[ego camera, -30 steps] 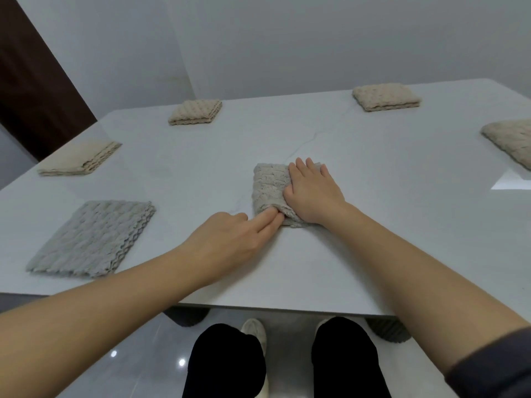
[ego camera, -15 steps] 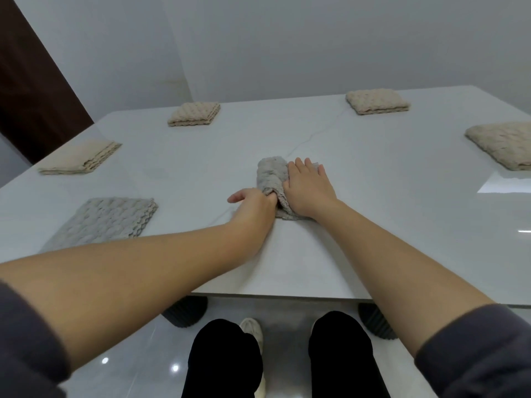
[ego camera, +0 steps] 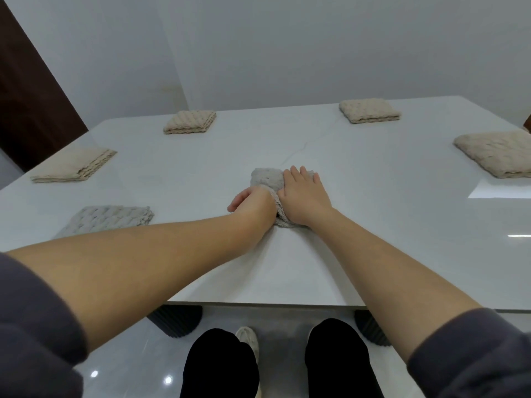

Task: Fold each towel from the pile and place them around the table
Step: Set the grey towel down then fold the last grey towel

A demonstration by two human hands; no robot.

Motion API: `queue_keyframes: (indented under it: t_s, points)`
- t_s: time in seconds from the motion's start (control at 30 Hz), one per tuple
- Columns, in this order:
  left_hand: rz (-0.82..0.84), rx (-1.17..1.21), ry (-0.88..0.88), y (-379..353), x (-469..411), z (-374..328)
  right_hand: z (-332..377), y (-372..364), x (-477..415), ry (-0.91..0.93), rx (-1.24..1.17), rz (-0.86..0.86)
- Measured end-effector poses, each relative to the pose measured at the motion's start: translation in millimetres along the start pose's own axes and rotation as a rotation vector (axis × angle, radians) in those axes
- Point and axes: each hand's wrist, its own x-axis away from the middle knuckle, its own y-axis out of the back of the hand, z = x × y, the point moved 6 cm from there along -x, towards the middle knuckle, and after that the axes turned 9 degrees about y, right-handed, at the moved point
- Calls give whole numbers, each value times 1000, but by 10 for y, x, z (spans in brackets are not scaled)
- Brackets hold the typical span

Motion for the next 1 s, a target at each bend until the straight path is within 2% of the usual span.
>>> queue_keyframes:
  t_s: [0.07,0.17,0.2,0.23,0.3,0.37,0.47,0.53,0.57,0.63,0.7,0.8,0.9,0.93,1.0]
  points:
    - [32,-32,-30,-90,40,-35,0,1,3,1,0,0]
    - [-58,-314,57,-45,176,-27,4,-1,8,-1,-5,9]
    - [-103,-240,81,-70,91,-19,6,0,11,0,-4,9]
    - [-147,-29,86,-53,-12,9,5,0,9,0,-3,4]
    - [-110,316,166,-90,-142,83,4,-8,0,3,-2,-5]
    - [-48,208,79,-136,-149,73,3,-13,-9,4,-9,-2]
    - [63,-9,78,-170,37,-10,3,-1,-1,0,-17,-6]
    - [57,-145,106,-134,123,-17,4,-1,7,1,-13,-11]
    - [-16,-199,102,-110,110,-31,4,-7,7,2,-11,-9]
    - [-180,-228,147,-90,67,-57,2,-15,-1,5,-1,-7]
    - [-238,-230,160,-53,74,-19,0,-19,-4,2,6,-5]
    - [-114,-151,106,-63,81,-25,-2,-24,-4,-3,9,4]
    - [33,-7,248,-138,51,25,-4,-21,-6,-16,1,14]
    - [29,-39,288,-155,72,67,-5,-22,-7,-22,-1,15]
    - [-44,-174,198,-141,61,-43,-11,-30,-14,-32,-1,20]
